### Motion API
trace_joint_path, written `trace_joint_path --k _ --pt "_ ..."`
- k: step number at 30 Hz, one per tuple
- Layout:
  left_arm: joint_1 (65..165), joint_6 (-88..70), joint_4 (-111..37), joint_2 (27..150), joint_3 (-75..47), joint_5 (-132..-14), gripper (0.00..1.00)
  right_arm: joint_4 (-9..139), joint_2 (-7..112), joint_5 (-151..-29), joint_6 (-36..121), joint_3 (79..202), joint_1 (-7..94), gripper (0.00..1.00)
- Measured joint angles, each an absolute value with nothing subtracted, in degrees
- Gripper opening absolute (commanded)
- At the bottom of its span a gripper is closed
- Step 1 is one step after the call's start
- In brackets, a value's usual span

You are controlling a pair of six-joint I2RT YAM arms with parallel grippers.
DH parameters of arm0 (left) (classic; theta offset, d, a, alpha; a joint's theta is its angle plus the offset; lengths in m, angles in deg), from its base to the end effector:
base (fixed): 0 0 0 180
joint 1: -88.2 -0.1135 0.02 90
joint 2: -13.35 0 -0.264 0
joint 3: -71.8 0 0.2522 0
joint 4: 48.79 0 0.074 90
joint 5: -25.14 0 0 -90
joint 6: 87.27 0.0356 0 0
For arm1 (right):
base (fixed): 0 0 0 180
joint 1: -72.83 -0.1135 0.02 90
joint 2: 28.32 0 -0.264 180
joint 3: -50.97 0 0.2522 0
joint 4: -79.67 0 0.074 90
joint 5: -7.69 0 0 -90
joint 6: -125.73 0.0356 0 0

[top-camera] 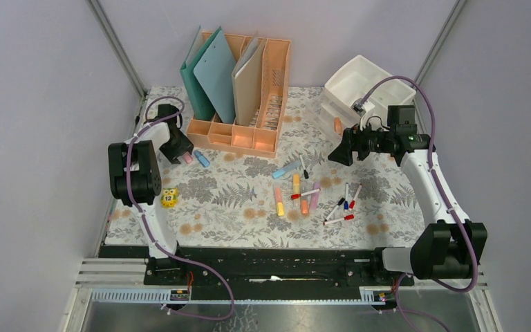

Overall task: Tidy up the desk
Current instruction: Pick up the stationery from the center of the board.

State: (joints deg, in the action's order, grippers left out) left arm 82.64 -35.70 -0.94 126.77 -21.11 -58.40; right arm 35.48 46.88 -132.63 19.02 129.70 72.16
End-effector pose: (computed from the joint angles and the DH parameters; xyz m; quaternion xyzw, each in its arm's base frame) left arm 0.3992 0.0429 0.1657 -0.3771 0.9053 0.0001 0.1954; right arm 0.2773 0.0306 0.3212 -0.2997 0.7863 0.3299 0.4280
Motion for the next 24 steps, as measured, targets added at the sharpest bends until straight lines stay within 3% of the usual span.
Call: trace_joint_path --k 3,5,10,24 --pt "82.62 -35.46 -0.15 126.77 -21.07 -58.05 0.48 32.88 47.73 -132.59 17.03 130.69 72.16 0.83" --pt "82.62 -35.18 0.06 126.77 -20.87 -57.7 0.34 29.77 49.48 -132.54 14.67 132.81 72.16 0.83" --pt "82.58 -33.87 -1.2 125.85 -19.17 -57.03 0.19 23.76 53.61 -133.05 10.61 138.16 72.16 0.83" --pt "82.55 -31.11 -3.63 119.08 -10.14 -57.48 0.08 17.21 59.68 -136.22 8.42 144.72 72.16 0.82"
